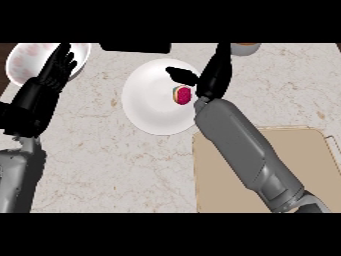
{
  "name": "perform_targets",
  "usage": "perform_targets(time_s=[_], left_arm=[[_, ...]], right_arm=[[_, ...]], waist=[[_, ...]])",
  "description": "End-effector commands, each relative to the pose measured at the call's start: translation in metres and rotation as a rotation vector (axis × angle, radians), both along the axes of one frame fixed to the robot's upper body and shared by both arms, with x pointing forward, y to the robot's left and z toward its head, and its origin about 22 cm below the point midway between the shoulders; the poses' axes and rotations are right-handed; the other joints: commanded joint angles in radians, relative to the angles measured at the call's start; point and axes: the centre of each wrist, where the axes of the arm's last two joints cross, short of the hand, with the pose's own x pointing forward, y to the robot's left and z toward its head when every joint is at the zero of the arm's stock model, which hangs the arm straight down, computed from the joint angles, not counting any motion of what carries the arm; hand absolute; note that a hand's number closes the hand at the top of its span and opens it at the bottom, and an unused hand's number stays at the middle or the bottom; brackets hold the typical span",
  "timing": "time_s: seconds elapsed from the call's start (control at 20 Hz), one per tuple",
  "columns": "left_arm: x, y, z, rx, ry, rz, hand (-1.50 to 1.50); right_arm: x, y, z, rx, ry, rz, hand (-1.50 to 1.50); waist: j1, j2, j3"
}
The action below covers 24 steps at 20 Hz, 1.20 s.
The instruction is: Pick the cupcake from the tray and place it in the plate
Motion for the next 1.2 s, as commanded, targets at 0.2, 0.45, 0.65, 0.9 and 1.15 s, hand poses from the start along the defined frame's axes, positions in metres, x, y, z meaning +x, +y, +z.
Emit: perform_targets(time_s=[0.2, 0.45, 0.65, 0.9, 1.15], left_arm=[[-0.003, 0.013, -0.001, 0.01, 0.015, 0.059, 0.0], [-0.026, 0.025, -0.008, -0.006, 0.025, 0.075, 0.0], [-0.02, 0.032, -0.004, 0.013, 0.022, 0.084, 0.0], [-0.014, 0.014, -0.009, 0.015, 0.01, 0.067, 0.0], [-0.018, 0.026, -0.012, 0.003, 0.028, 0.071, 0.0]], right_arm=[[-0.048, -0.016, -0.046, 0.085, -0.091, -0.026, -1.5], [-0.081, -0.063, -0.05, 0.069, -0.086, 0.025, -1.5], [-0.103, -0.084, -0.05, 0.058, -0.086, 0.02, -1.5], [-0.129, -0.115, -0.048, 0.044, -0.068, 0.03, -1.5], [-0.149, -0.114, -0.066, -0.051, -0.064, 0.0, -1.5]], waist=[[-0.056, -0.012, 0.0], [-0.077, -0.021, -0.002], [-0.072, -0.017, -0.001], [-0.071, -0.016, -0.001], [-0.067, -0.015, -0.001]])
